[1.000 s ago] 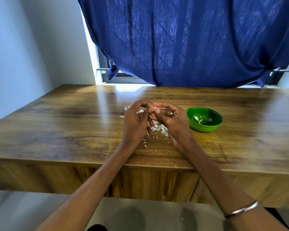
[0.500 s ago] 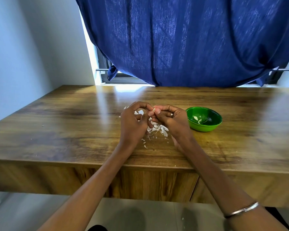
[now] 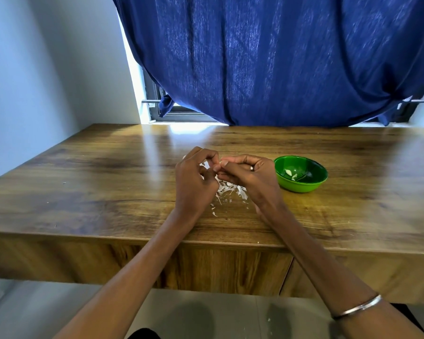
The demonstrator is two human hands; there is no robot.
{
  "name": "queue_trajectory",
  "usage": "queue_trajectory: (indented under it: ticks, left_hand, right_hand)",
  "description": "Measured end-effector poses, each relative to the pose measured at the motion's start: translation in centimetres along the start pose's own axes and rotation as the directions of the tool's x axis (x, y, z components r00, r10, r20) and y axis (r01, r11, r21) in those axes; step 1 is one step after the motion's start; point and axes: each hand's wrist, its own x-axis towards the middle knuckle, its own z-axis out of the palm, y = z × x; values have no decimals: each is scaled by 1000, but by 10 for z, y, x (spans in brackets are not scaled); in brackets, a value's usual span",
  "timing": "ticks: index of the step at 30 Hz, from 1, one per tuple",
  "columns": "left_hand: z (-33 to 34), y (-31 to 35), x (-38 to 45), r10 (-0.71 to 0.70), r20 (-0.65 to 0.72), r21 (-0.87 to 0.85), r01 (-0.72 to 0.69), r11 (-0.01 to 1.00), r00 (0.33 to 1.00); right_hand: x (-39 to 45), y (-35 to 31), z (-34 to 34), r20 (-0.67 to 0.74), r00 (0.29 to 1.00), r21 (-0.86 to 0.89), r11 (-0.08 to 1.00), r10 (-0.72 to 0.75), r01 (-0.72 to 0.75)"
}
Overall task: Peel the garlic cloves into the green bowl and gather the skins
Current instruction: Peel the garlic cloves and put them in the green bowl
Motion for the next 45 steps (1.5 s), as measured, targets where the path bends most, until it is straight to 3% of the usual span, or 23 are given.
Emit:
queue_trajectory:
  ticks: [10, 16, 21, 31, 38, 45]
  left_hand:
    - [1, 8, -2, 133, 36, 179, -138, 974, 990]
    - [3, 11, -3, 81, 43, 131, -86, 988, 996]
    - [2, 7, 0, 30, 48, 80, -34, 996, 998]
    - [3, 17, -5, 135, 111, 370, -167, 914, 985]
    - [4, 12, -2, 111, 33, 175, -115, 978, 993]
    - [1, 11, -2, 106, -86, 133, -94, 987, 991]
  right_hand:
    - [-2, -3, 5, -36, 999, 28, 1000, 16, -15]
    - [-1, -4, 3, -13, 1000, 54, 999, 5, -4]
    - [0, 1, 2, -8, 997, -52, 996, -72, 72]
    - [3, 1, 0, -40, 995, 61, 994, 88, -86]
    - [5, 1, 0, 12, 993, 156, 981, 116, -117]
    - [7, 3, 0, 2, 998, 105, 993, 58, -58]
